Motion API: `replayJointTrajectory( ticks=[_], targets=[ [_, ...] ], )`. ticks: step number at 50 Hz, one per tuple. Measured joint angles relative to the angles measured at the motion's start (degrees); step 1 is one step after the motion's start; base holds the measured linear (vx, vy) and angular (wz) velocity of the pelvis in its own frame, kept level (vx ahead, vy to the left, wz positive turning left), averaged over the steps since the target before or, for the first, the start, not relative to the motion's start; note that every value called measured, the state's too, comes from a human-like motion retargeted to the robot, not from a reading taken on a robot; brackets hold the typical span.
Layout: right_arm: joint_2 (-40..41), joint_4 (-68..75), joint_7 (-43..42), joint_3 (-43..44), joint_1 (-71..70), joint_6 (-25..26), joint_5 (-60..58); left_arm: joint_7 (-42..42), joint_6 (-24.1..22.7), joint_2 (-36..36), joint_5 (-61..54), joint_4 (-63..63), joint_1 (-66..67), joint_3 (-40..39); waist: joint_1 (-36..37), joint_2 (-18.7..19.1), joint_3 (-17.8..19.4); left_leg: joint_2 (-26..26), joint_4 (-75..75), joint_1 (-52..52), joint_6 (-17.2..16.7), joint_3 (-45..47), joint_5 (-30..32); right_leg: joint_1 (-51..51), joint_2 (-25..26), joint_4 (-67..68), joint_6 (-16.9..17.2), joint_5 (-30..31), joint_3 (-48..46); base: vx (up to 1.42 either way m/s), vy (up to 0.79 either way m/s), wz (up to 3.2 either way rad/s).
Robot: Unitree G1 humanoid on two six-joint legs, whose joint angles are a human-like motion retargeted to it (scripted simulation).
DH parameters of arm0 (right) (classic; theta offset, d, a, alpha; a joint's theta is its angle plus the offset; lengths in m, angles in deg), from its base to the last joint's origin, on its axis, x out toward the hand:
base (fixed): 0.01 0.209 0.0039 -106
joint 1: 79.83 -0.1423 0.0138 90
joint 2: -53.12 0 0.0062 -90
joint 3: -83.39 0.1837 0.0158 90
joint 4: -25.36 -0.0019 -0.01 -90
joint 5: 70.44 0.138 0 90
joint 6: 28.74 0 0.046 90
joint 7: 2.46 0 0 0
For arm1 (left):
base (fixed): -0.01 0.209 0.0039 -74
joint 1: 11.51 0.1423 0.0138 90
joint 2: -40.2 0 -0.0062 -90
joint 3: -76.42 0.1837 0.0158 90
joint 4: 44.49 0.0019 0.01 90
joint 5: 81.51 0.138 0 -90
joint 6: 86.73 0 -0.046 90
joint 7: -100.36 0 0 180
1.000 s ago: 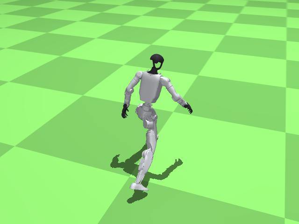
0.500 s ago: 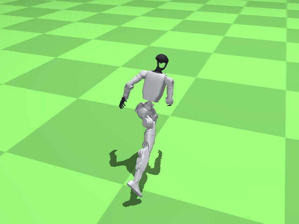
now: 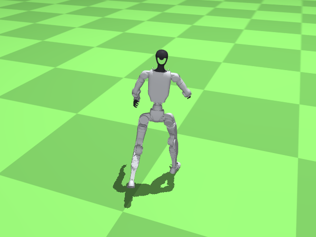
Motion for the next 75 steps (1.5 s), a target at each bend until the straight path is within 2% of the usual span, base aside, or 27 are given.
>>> replayJointTrajectory(
  ticks=[2, 3, 5, 6, 9, 13, 17, 20, 22, 25, 28, 32, 34, 37, 40, 45, 46, 48, 50, 52, 55, 57, 60, 66, 70, 73, 75],
  targets=[
    [-4.1, -2.0, -1.2, 1.4, -2.9, -0.9, 2.4, -0.2, 1.0, 0.7, 1.1, -5.1, -3.1, 0.2, 3.0, 2.8, 1.4, 5.3, 8.5, -0.4, 6.5, 0.2, -13.1, -8.0, -0.4, 20.3, -5.7, -16.0, -1.6, -0.02, 0.07, 0.45],
    [-5.7, -2.5, -2.0, 2.5, -4.7, -1.2, 3.4, -0.5, 1.4, 1.0, 1.6, -7.6, -4.5, -0.3, 4.6, 3.8, 2.7, 7.4, 14.8, -1.7, 10.0, -0.1, -20.8, -12.8, -1.2, 30.6, -8.1, -20.9, -1.5, -0.16, 0.01, -0.08],
    [-7.3, -3.6, -4.0, 5.3, -7.9, -1.6, 4.1, -2.4, 1.6, 0.9, 2.8, -12.3, -5.9, -2.7, 6.8, 5.2, 6.0, 10.5, 27.8, -5.7, 15.2, -2.0, -33.1, -22.1, -3.0, 47.6, -11.3, -25.3, -0.9, -0.22, 0.00, -0.11],
    [-7.0, -4.5, -5.3, 7.2, -8.6, -1.8, 3.8, -3.9, 1.4, 0.5, 3.3, -14.2, -5.8, -4.5, 7.1, 5.2, 8.2, 11.4, 32.8, -7.6, 16.2, -3.1, -36.8, -25.5, -4.1, 53.1, -11.9, -26.0, -0.8, -0.23, -0.03, 0.04],
    [-4.6, -8.1, -8.9, 12.4, -8.1, -2.3, 1.4, -9.1, 0.0, -1.6, 3.6, -17.6, -4.5, -10.1, 6.9, 3.4, 15.9, 13.3, 43.1, -10.9, 15.4, -5.6, -43.9, -31.7, -6.8, 64.4, -12.9, -28.2, -0.7, -0.18, -0.10, 0.15],
    [0.4, -11.4, -13.5, 16.7, -1.7, -1.9, -3.8, -15.8, -1.9, -5.0, 2.0, -17.3, -4.6, -16.7, 7.4, -0.7, 27.1, 13.4, 48.6, -12.0, 11.2, -9.1, -45.6, -34.9, -7.7, 70.2, -12.0, -28.7, -1.0, -0.08, -0.14, -0.13],
    [4.2, -3.3, -15.1, 17.6, 4.1, -1.4, -0.3, -19.3, -3.2, -8.3, -1.3, -14.2, -6.6, -16.9, 6.2, -1.7, 32.3, 13.5, 46.0, -13.5, 10.7, -13.1, -45.0, -35.3, -5.5, 68.0, -10.6, -28.4, -3.2, 0.04, -0.11, -0.10],
    [5.7, 8.3, -11.2, 18.5, 6.5, -0.7, 5.9, -17.7, -4.0, -10.4, -4.8, -12.4, -8.1, -12.1, 2.5, -0.4, 30.5, 15.2, 36.8, -13.5, 11.5, -13.4, -44.1, -35.2, -4.5, 64.3, -9.4, -27.6, -5.5, 0.25, -0.09, 0.19],
    [6.3, 13.0, -8.2, 19.9, 9.9, -0.1, 6.9, -15.0, -4.4, -11.1, -5.2, -13.6, -7.4, -8.9, -1.0, 0.4, 26.5, 16.0, 26.6, -11.8, 10.8, -12.0, -40.6, -33.8, -4.0, 60.3, -8.7, -27.5, -7.2, 0.46, -0.10, 0.29],
    [6.6, 11.7, -5.5, 23.4, 20.4, -1.1, 5.3, -12.1, -5.4, -10.9, -0.5, -19.3, -2.3, -6.6, -5.8, 1.6, 17.7, 15.8, 9.5, -7.8, 7.5, -9.5, -25.8, -29.1, -2.4, 50.5, -8.1, -26.1, -9.5, 0.63, -0.10, 0.18],
    [6.7, 2.6, -4.6, 26.2, 31.8, -2.7, 3.5, -14.8, -6.3, -9.6, 6.9, -25.4, 5.6, -8.8, -8.3, 0.4, 10.9, 8.5, 1.8, -6.0, 4.8, -12.4, -9.8, -18.9, 1.3, 32.4, -7.2, -19.1, -8.4, 0.70, -0.06, -0.27],
    [6.4, -2.1, -4.1, 22.5, 33.7, -3.2, 3.1, -19.3, -6.6, -7.9, 11.2, -22.6, 12.9, -11.3, -7.5, -5.9, 8.5, -7.9, 3.5, -9.7, 4.3, -14.8, -8.4, 3.6, 4.8, -3.8, -5.0, -0.2, -0.8, 0.61, 0.00, -0.74],
    [7.3, 0.4, -3.7, 17.2, 28.5, -1.9, 2.9, -18.5, -6.2, -7.3, 8.9, -17.0, 14.0, -11.9, -4.9, -8.7, 7.4, -10.5, 0.1, -14.2, 5.8, -6.9, -8.7, 11.0, 4.8, -13.0, -4.5, 6.8, 4.0, 0.49, 0.04, -1.40],
    [10.1, 6.9, -2.1, 8.8, 17.8, 0.0, 3.1, -15.2, -5.9, -7.1, 0.3, -7.6, 13.8, -14.0, 2.8, -9.6, 5.3, -6.9, -12.1, -20.1, 7.1, 8.2, -9.1, 17.5, 7.1, -14.5, -3.4, 9.5, 10.6, 0.44, 0.13, -2.45],
    [12.6, 13.3, 0.5, 1.6, 6.8, 1.5, 3.6, -13.3, -4.8, -7.9, -9.4, 1.3, 12.6, -17.7, 11.8, -7.7, 4.8, -0.9, -22.9, -25.0, 7.1, 18.0, -12.2, 25.2, 9.6, -10.6, -3.5, 9.6, 18.6, 0.45, 0.23, -2.83],
    [12.7, 17.1, 4.9, -14.3, -11.1, 3.9, -2.3, -13.7, -4.0, -7.9, -16.6, 11.5, 12.4, -21.9, 25.0, -4.5, 5.5, 10.3, -24.6, -31.2, 6.1, 17.0, -24.0, 38.6, 7.8, -4.8, 1.2, 16.3, 31.7, 0.47, 0.28, -2.75],
    [12.7, 16.0, 5.2, -17.7, -14.8, 4.2, -4.4, -13.8, -4.3, -7.0, -17.1, 12.4, 12.8, -22.0, 26.9, -3.8, 5.4, 13.7, -22.4, -32.0, 4.6, 15.0, -23.0, 40.7, 8.8, -5.3, 1.3, 16.7, 33.2, 0.46, 0.08, -2.50],
    [12.7, 12.7, 5.3, -23.5, -22.0, 4.1, -7.6, -13.5, -4.9, -5.4, -17.6, 13.8, 13.6, -21.3, 30.3, -3.5, 5.6, 17.5, -15.8, -34.5, 2.0, 9.9, -16.0, 43.9, 8.3, -6.8, 1.3, 14.9, 35.6, 0.37, 0.12, -2.19],
    [12.3, 7.7, 4.5, -26.9, -28.5, 4.0, -7.8, -12.7, -4.8, -4.2, -17.7, 15.5, 13.8, -20.0, 31.7, -7.3, 6.6, 13.1, -2.3, -42.0, 2.8, 6.6, -7.8, 43.0, -0.5, -6.0, 1.3, 8.6, 36.1, 0.15, 0.47, -1.41],
    [12.2, 1.6, 2.4, -25.4, -31.7, 3.3, -5.2, -12.0, -3.7, -2.6, -17.5, 17.4, 12.2, -18.2, 31.0, -10.9, 8.8, 9.8, 17.9, -53.0, 2.6, 5.1, -10.4, 40.3, -8.0, 4.3, -3.9, -3.9, 29.6, 0.05, 0.35, -0.14],
    [11.4, -8.2, -2.9, -19.0, -30.7, 0.5, -1.7, -10.3, -1.5, -1.2, -16.1, 20.6, 7.0, -17.1, 29.9, -13.9, 13.0, 8.3, 41.3, -65.9, 0.0, 5.3, -18.9, 36.2, -17.7, 22.5, -10.1, -24.7, 20.5, -0.04, 0.15, 0.39],
    [11.1, -13.2, -5.7, -15.6, -27.5, -1.2, -0.8, -9.7, -0.9, -1.0, -15.9, 21.1, 4.2, -17.3, 29.5, -14.8, 14.6, 8.7, 49.7, -71.5, -1.8, 5.3, -21.8, 35.6, -22.8, 27.8, -12.9, -33.5, 16.5, -0.05, 0.09, 0.18],
    [9.8, -19.4, -8.1, -11.7, -20.3, -2.4, -1.1, -10.1, -1.4, -0.7, -16.1, 19.6, 0.8, -17.4, 27.5, -15.5, 15.5, 8.4, 58.8, -78.8, -3.9, 4.4, -23.9, 35.2, -27.6, 33.0, -14.5, -40.9, 14.6, -0.02, 0.06, 0.35],
    [10.0, -16.6, -4.2, -10.2, -9.5, -0.8, 0.1, -9.5, -1.6, -0.5, -14.9, 15.4, -3.0, -16.1, 22.9, -16.3, 17.5, 6.9, 67.7, -84.5, -3.4, 4.9, -25.1, 30.6, -32.6, 45.3, -14.5, -42.3, 20.0, 0.02, 0.06, 0.21],
    [8.8, -14.8, -0.3, -11.0, -9.5, -0.3, 1.6, -6.2, -1.8, 0.7, -15.0, 13.2, -4.9, -15.5, 23.2, -16.8, 18.0, 8.5, 67.2, -82.9, -2.9, 5.7, -25.5, 29.7, -34.6, 43.2, -14.8, -40.6, 17.7, 0.09, 0.02, -0.43],
    [3.9, -20.9, 2.1, -10.8, -10.5, -0.7, 1.8, -5.8, -3.2, 3.3, -14.3, 4.4, -0.1, -17.1, 24.3, -17.3, 14.4, 10.1, 62.8, -81.4, -1.4, 5.6, -23.9, 30.9, -30.8, 31.6, -13.5, -34.4, 17.1, 0.21, 0.00, -0.54],
    [-0.2, -27.0, 2.5, -8.7, -9.2, -1.4, 2.1, -7.0, -4.4, 5.2, -13.6, -5.0, 6.0, -18.8, 25.8, -17.8, 10.2, 11.4, 56.9, -79.7, 0.9, 6.1, -21.4, 31.5, -26.8, 20.7, -12.0, -25.8, 16.1, 0.31, 0.01, -0.62]
  ],
)
